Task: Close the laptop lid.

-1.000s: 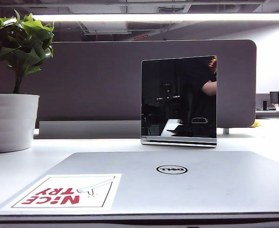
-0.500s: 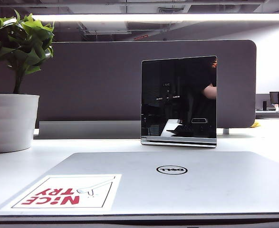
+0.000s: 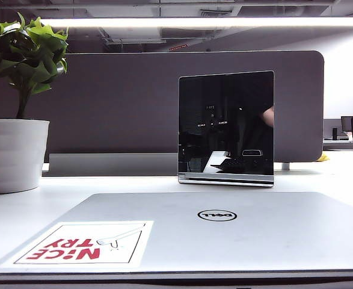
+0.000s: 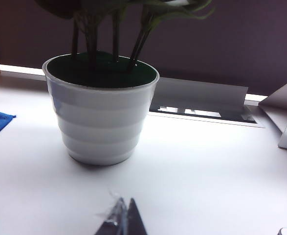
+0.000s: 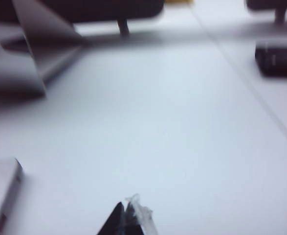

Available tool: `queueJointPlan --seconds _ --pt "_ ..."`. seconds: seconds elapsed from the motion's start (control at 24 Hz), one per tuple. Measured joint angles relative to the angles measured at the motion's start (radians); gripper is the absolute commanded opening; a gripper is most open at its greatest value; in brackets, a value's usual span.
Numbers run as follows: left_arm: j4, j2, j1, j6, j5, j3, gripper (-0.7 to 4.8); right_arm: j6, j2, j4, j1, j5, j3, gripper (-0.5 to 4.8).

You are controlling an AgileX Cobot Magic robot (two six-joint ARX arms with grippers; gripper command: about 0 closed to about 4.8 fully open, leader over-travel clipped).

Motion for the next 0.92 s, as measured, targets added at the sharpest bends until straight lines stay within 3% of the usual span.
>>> queueJointPlan --seconds 0.92 --pt "0.0 0.0 0.0 0.0 0.0 0.0 -0.05 0.043 -0.072 0.096 0.056 0.062 -0.053 0.0"
